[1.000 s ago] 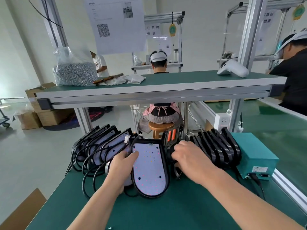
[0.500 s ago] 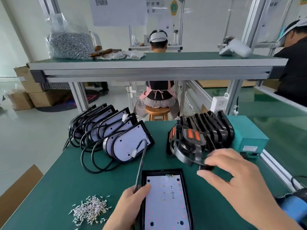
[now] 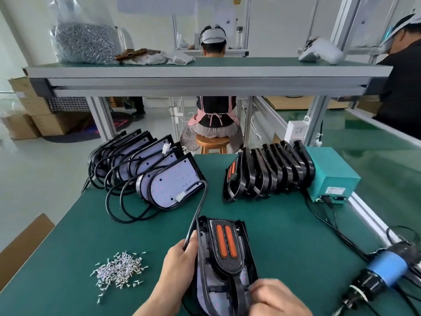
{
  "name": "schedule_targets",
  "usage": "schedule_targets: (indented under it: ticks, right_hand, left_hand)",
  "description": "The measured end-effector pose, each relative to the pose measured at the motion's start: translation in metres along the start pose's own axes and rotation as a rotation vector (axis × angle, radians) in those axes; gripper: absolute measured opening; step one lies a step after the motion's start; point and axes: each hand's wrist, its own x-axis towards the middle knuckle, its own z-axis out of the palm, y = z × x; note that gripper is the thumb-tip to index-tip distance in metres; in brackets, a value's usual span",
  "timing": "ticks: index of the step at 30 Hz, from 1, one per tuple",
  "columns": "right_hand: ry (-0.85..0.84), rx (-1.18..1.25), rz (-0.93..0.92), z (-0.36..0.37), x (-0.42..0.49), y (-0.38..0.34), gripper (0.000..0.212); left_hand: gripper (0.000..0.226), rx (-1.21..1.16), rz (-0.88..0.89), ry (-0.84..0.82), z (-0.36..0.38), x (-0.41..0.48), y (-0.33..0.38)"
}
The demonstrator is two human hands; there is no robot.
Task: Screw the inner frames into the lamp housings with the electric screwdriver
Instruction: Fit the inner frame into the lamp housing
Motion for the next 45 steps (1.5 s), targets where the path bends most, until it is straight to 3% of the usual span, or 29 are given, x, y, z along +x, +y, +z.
schedule_targets:
  ticks: [2,3,5,7,9,11,13,15,19,23,27,32,34,37,39,45]
  right_hand:
    - [0.058,0.028,-0.024,-0.085,0.000,-0.015,0.009]
    - [0.052,-0.148,-0.013,-0.115,-0.003,-0.029,0.015]
    - [-0.045,-0.068,-0.040,-0.134,0.008,-0.039,0.008]
    - [-0.014,0.152,0.087,-0.141,0.006,-0.037,0.016]
    - [-0.005,0.076,-0.005,-0.133,-0.002,-0.030,0.016]
    - [-0.076,-0.204,-0.227,-0.137,-0.003,-0.040,0.008]
    - [-0.068,-0.581,-0.323,-0.150,0.016,-0.050,0.026]
    - [-0.129,-0.678,-0.379,-0.150,0.016,-0.050,0.024]
    - [-0.113,-0.745,-0.347,-0.150,0.015,-0.051,0.029]
    - [-0.091,-0.693,-0.392,-0.147,0.009,-0.048,0.028]
    - [-0.003,-0.586,-0.448,-0.139,0.009,-0.040,0.015]
    - [0.082,-0.418,-0.336,-0.132,0.007,-0.044,0.022]
    - [0.101,-0.433,-0.251,-0.127,0.007,-0.055,0.019]
    - [0.202,-0.580,-0.053,-0.115,0.016,-0.076,0.035]
    - [0.159,-0.705,0.022,-0.105,0.024,-0.086,0.039]
    - [0.094,-0.716,0.037,-0.100,0.024,-0.093,0.035]
  left_hand:
    - [0.064,-0.017,0.011,0.005,0.000,0.001,-0.001]
    - [0.060,0.017,0.019,0.026,0.000,-0.001,-0.001]
    - [0.055,0.033,0.027,0.060,0.002,-0.004,0.000]
    - [0.059,0.049,0.041,0.087,0.004,-0.004,0.000]
    - [0.057,0.068,0.049,0.110,0.004,-0.004,0.001]
    - [0.063,0.062,0.037,0.092,0.004,-0.003,0.001]
    - [0.072,0.052,0.024,0.074,0.003,-0.002,0.000]
    - [0.072,0.034,0.023,0.077,0.004,-0.005,0.002]
    - [0.078,0.049,0.082,0.031,0.004,-0.009,-0.001]
    - [0.055,0.042,0.139,0.008,0.002,-0.013,-0.008]
    - [0.050,0.090,0.218,-0.001,0.001,-0.017,-0.011]
    - [0.057,0.094,0.206,-0.007,0.000,-0.018,-0.013]
    - [0.062,0.084,0.205,-0.007,0.000,-0.020,-0.010]
    - [0.066,0.078,0.206,0.004,0.001,-0.022,-0.006]
    - [0.057,0.074,0.209,0.018,0.003,-0.022,-0.006]
    - [0.044,0.087,0.195,0.056,0.004,-0.024,-0.004]
